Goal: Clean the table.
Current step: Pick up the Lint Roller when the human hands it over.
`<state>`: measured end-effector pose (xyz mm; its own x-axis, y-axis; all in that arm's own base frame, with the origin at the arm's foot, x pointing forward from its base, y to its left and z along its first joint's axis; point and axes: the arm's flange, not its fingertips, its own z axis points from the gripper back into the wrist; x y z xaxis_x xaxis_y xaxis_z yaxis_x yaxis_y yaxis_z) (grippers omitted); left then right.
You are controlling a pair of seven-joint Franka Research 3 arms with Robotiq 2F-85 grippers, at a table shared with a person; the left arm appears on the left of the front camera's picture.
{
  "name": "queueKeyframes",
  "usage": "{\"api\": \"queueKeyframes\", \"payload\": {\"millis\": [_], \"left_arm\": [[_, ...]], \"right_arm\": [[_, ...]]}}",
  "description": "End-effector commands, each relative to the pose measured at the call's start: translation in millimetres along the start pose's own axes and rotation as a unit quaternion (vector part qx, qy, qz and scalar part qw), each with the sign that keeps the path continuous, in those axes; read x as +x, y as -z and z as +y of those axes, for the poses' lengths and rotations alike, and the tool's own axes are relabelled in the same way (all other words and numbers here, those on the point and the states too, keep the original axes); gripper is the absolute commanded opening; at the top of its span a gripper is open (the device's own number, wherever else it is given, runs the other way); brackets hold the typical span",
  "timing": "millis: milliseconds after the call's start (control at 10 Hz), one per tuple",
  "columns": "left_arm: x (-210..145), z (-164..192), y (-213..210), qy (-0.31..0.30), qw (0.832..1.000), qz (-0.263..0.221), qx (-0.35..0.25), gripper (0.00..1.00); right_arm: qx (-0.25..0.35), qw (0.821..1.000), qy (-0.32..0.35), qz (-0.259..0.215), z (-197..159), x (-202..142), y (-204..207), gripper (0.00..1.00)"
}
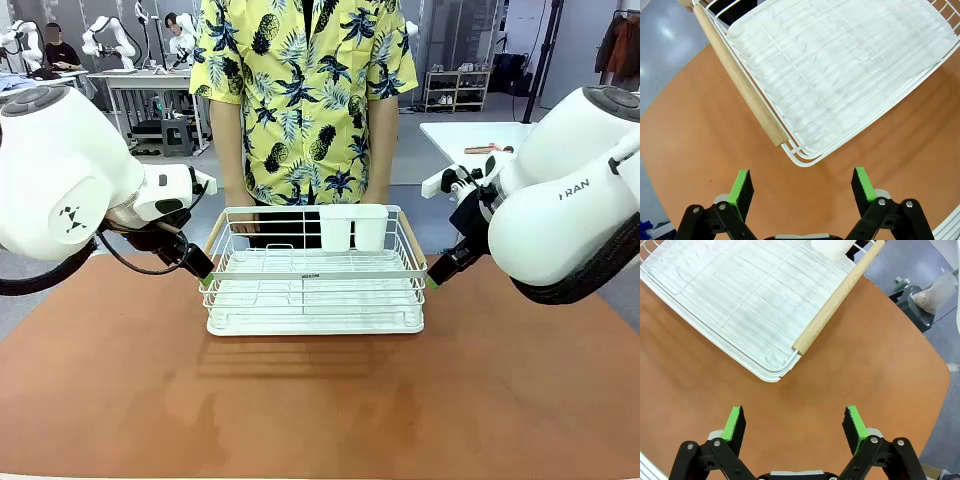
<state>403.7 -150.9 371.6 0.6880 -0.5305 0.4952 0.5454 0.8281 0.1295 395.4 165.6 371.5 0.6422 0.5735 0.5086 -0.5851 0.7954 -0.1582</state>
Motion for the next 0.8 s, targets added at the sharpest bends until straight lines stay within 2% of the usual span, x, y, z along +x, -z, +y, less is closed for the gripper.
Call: {"api": "queueKeyframes", "payload": {"millis": [0,700], "left_arm": [[0.1,-0.3,0.0,0.000,1.000,0.000,0.000,1.00],[0.1,-0.3,0.0,0.000,1.000,0.000,0.000,1.00]], "right_arm": [[0.000,1.000,0.000,0.000,0.0,0.0,0.0,1.00],[0.000,1.000,0.000,0.000,0.0,0.0,0.0,1.00]]}}
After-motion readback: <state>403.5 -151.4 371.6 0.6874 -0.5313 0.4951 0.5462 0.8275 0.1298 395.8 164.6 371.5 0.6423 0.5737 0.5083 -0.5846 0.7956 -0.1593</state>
